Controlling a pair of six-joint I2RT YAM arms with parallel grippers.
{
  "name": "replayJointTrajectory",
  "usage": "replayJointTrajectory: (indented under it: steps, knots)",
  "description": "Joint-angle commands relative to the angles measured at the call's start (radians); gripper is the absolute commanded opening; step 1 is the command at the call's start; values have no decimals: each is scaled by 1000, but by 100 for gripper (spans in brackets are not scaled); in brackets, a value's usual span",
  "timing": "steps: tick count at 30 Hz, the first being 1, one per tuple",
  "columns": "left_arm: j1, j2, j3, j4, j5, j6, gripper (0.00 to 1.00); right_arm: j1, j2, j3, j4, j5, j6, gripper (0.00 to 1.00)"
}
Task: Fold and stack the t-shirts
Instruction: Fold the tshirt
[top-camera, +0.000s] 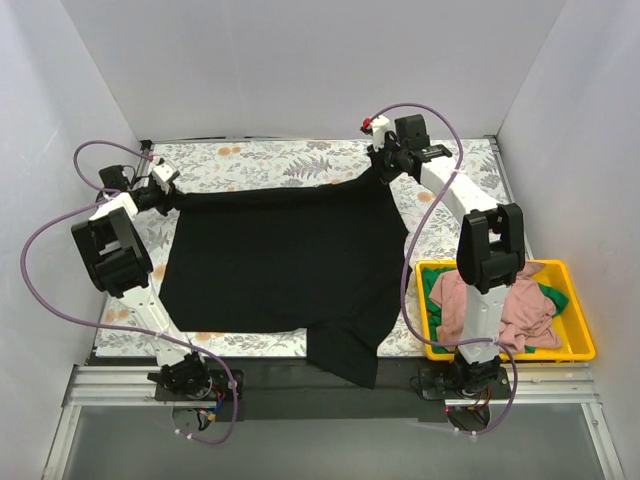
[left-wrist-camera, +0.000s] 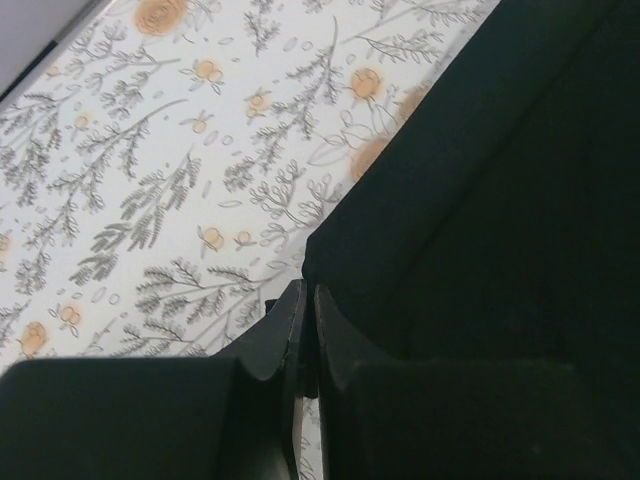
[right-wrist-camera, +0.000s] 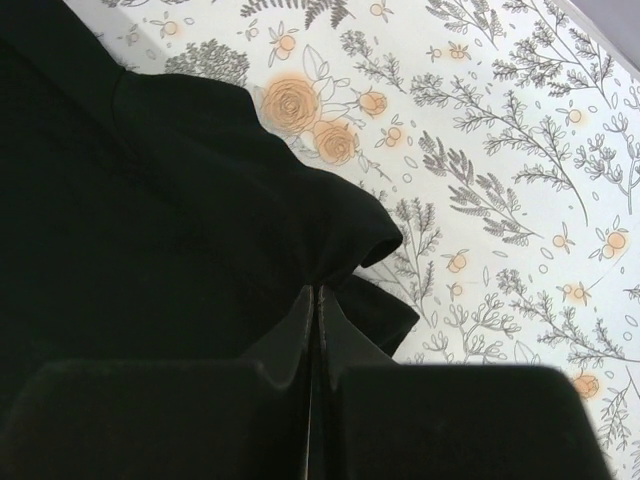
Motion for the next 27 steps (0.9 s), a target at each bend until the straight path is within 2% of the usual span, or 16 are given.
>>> replayJointTrajectory:
  steps: [1, 7, 15, 23, 27]
  knots:
    - [20, -116, -55, -47, 23, 126, 0, 4, -96, -48, -14, -20, -19, 1]
    - [42, -157, -129, -93, 14, 195, 0, 16, -154, -151, -44, -30, -39, 1]
    - [57, -174, -175, -219, -15, 359, 0, 38, -185, -275, -49, -8, -47, 1]
    - [57, -167, -221, -219, -56, 393, 0, 62, -170, -343, -51, 29, -54, 1]
    - [57, -164, -217, -220, -53, 391, 0, 64, -144, -321, -55, 49, -47, 1]
